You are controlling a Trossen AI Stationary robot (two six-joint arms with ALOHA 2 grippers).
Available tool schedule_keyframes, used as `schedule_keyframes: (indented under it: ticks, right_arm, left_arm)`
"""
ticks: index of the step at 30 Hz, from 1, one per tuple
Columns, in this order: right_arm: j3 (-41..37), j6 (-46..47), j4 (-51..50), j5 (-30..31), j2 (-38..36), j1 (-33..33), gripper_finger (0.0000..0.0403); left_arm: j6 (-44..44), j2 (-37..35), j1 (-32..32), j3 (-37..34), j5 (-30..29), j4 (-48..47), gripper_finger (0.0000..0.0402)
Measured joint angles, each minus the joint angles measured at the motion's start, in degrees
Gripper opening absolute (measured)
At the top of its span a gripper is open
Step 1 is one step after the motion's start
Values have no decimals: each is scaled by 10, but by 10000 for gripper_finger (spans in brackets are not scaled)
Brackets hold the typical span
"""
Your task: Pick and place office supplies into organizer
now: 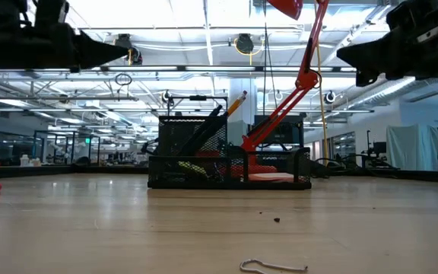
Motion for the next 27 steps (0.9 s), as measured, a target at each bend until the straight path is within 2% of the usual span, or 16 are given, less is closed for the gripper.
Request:
schedule_keyframes:
  ticks: [4, 8, 12, 17, 23, 27]
  right_arm:
    - [0, 19, -49, -2, -17, 7, 2]
    - [0, -9, -49, -2, -18, 14, 2]
    - [0, -42, -23, -2, -25, 14, 2]
    - [0, -59, 7, -2, -25, 14, 2]
    - [0, -59, 19, -2, -25, 14, 2]
    - [0, -33, 19, -2, -25, 14, 2]
  left_arm:
    - [-28, -93, -36, 0, -22, -145, 0]
    - [-58, -143, -85, 0, -46, -262, 0]
    - [-61, -163, -138, 0, -77, -292, 0]
    - [-36, -161, -171, 0, -60, -328, 0]
    - [-41, -161, -161, 0, -43, -405, 2]
    - [-80, -161, -153, 0, -23, -408, 15]
